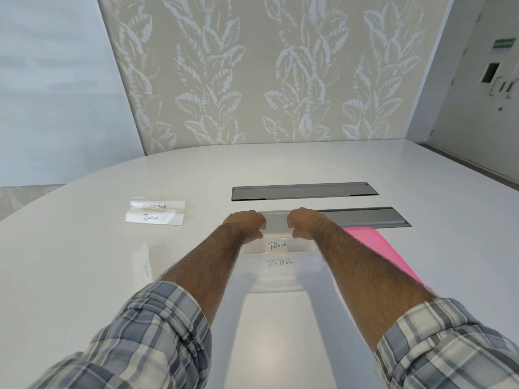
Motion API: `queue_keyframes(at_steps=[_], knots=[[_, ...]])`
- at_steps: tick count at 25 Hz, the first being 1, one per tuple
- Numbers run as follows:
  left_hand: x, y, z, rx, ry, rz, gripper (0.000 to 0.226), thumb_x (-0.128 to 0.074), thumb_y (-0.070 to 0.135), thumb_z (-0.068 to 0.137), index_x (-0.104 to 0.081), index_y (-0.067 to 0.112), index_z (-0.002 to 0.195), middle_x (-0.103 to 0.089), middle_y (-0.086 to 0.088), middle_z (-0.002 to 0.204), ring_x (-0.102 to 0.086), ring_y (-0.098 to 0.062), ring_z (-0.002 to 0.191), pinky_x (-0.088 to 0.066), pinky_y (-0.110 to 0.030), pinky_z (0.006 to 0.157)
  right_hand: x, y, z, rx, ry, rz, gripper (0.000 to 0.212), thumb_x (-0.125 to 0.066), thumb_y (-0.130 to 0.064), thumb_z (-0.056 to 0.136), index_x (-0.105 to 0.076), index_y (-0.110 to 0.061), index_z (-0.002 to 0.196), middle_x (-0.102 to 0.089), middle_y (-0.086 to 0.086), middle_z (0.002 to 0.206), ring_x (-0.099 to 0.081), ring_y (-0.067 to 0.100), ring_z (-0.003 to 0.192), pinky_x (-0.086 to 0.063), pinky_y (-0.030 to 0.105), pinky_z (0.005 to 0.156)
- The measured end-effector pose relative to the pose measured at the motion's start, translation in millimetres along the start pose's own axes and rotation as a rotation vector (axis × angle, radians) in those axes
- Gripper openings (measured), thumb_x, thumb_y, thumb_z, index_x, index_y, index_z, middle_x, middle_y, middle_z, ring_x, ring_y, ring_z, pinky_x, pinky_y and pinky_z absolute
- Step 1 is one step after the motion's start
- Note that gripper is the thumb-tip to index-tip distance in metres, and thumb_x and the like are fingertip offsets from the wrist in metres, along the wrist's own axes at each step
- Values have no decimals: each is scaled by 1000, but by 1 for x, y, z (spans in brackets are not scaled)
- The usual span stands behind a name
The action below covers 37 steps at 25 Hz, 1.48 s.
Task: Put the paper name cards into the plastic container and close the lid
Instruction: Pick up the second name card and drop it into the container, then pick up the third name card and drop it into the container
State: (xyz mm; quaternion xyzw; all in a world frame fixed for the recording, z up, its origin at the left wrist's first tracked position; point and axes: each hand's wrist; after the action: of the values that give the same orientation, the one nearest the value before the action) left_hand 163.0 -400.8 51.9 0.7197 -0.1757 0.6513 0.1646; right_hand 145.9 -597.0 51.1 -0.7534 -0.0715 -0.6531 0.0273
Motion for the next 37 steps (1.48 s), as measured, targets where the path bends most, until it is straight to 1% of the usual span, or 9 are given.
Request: queue_keyframes(at_steps=[4, 7, 13, 18, 21, 26, 28, 32, 37], knots=[[15, -29, -34, 6, 160, -59, 35, -46, 34, 100, -61, 27, 130, -57, 6, 138, -55, -22, 125, -47, -39, 101, 24, -14, -10, 23, 105, 28, 28, -62, -27, 84, -66, -13, 108, -67, 3, 114, -63, 25, 106, -54, 40, 90], [24, -63, -67, 55, 248, -65, 35, -44, 31, 100, -62, 27, 130, -57, 6, 139, -55, -23, 125, -45, -39, 103, 40, -39, -17, 49, 159, 3, 27, -58, -29, 87, -68, -12, 104, -69, 2, 108, -64, 24, 101, -54, 36, 84], [28, -142, -135, 195, 208, -33, 34, -45, 34, 102, -60, 27, 132, -54, 5, 142, -50, -20, 132, -42, -37, 106, 66, -112, -27, 116, 241, 3, 28, -55, -35, 87, -68, -15, 103, -69, 2, 108, -65, 25, 101, -54, 38, 86], [18, -198, -168, 250, 172, -75, 36, -44, 36, 102, -55, 33, 136, -49, 11, 148, -44, -15, 137, -41, -38, 107, 68, -182, -24, 143, 203, 33, 34, -56, -40, 88, -68, -11, 102, -69, 5, 106, -64, 27, 103, -53, 38, 87], [13, -224, -175, 221, 117, -95, 40, -43, 33, 102, -51, 36, 141, -45, 11, 151, -43, -16, 139, -40, -39, 108, 62, -230, -27, 109, 178, 89, 39, -56, -47, 90, -67, -12, 104, -68, 5, 106, -63, 26, 103, -52, 36, 85], [-4, -253, -175, 98, 26, -79, 48, -49, 29, 101, -43, 39, 147, -39, 13, 156, -35, -13, 144, -34, -37, 113, 30, -305, -33, 33, 105, 150, 53, -57, -56, 88, -63, -13, 118, -64, 4, 119, -60, 24, 112, -48, 35, 89], [-12, -258, -173, 59, -2, -85, 50, -51, 30, 100, -41, 40, 147, -38, 15, 156, -35, -12, 144, -35, -37, 114, 15, -325, -34, -10, 65, 175, 56, -60, -58, 86, -62, -11, 117, -64, 4, 119, -60, 25, 112, -48, 34, 86], [-25, -266, -172, -34, -40, -76, 54, -52, 30, 99, -37, 41, 150, -34, 17, 158, -31, -9, 145, -33, -36, 114, -3, -356, -37, -107, 0, 204, 56, -66, -54, 82, -60, -11, 117, -64, 5, 117, -62, 25, 107, -47, 34, 82], [-29, -275, -168, -127, -35, -52, 57, -52, 27, 100, -35, 37, 153, -29, 16, 161, -27, -9, 148, -28, -35, 115, -16, -375, -36, -180, -39, 210, 55, -74, -42, 79, -57, -11, 121, -64, 7, 119, -63, 27, 106, -52, 36, 84]])
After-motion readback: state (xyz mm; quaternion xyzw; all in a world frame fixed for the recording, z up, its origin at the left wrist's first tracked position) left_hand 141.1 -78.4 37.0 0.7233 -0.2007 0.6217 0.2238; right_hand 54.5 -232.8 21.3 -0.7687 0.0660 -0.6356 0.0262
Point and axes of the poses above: each hand's wrist, its own z-axis towards the middle knuckle, its own x-axis out of the back of the hand, y = z × x
